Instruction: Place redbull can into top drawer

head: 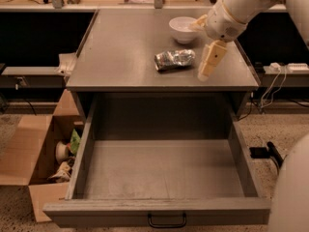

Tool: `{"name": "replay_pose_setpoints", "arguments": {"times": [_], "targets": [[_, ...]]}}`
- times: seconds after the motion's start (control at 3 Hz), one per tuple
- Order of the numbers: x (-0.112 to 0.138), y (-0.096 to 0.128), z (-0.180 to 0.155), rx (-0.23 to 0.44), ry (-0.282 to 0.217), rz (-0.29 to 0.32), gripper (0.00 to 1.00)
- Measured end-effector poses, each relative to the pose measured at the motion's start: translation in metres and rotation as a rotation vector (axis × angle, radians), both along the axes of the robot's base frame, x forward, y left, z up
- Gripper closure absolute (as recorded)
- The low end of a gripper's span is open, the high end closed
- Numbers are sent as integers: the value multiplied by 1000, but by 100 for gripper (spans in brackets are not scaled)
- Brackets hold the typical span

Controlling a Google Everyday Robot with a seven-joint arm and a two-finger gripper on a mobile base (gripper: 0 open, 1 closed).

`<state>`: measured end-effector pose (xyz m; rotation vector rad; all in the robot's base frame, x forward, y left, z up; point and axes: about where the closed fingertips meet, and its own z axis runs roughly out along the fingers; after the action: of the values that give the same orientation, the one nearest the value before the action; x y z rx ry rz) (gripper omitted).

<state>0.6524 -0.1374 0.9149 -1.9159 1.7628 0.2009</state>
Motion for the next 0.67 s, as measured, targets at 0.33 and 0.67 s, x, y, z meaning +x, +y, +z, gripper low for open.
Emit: {"name": "replay_pose_setpoints", "arguments": {"times": [0.33, 0.67], "targets": [[23, 7, -15, 34, 24, -15, 0], [39, 11, -26, 50, 40, -27, 0]]}}
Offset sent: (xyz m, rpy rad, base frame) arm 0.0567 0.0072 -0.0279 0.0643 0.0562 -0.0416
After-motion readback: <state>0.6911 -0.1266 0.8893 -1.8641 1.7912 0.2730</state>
